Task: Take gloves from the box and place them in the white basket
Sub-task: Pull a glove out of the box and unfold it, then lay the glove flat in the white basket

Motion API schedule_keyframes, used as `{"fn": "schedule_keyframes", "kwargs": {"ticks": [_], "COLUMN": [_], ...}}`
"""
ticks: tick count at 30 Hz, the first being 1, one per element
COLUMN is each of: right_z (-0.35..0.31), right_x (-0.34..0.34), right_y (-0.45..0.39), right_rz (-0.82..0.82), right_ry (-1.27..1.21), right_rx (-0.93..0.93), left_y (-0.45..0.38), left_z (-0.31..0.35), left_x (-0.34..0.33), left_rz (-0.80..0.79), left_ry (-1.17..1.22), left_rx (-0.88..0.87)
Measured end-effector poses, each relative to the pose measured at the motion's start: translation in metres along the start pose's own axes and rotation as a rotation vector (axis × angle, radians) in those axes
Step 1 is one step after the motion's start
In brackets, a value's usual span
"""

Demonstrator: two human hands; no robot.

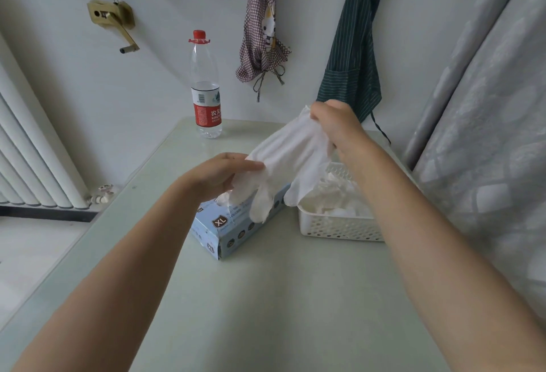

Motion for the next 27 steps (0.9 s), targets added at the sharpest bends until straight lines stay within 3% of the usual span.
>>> {"fn": "schedule_keyframes", "kwargs": {"ticks": [4,8,10,16,21,23,25,27], "right_z": [0.025,0.080,0.106,0.154,0.181,0.186,0.187,0.183], "right_x": [0.028,0.058,0.071,0.104,0.138,0.139,0.137,0.134], "right_y": [-0.001,0.006,0.013,0.020,0.023,0.024,0.025,0.027], "right_rz": [0.060,0.048,0.034,0.048,0.021,0.001,-0.018,-0.033], "right_ry": [0.024,0.063,0.087,0.203,0.568,0.660,0.745,0.841], "right_rx": [-0.107,-0.292,-0.315,-0.261,-0.177,-0.140,-0.116,-0.092], "left_y": [-0.015,-0.057,-0.075,-0.110,-0.123,-0.122,-0.120,-0.121], "left_z": [0.027,0.043,0.047,0.063,0.065,0.061,0.054,0.041], "left_x": [-0.009,-0.048,-0.072,-0.108,-0.133,-0.149,-0.168,-0.185], "left_rz": [0.079,0.349,0.406,0.495,0.620,0.608,0.462,0.301], "left_ry": [0.060,-0.339,-0.446,-0.740,-0.924,-0.937,-0.946,-1.049], "left_rx": [-0.036,0.026,0.042,-0.053,-0.158,-0.298,-0.387,-0.311]}}
Point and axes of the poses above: each hand's wrist, its own y-axis away from the middle knuckle, its own x-axis out of the back of the hand, z = x × y, the point moved 1 cm from there along -y, towards the middle knuckle, and after that the axes turned 14 degrees about x, right-handed, at the moved point
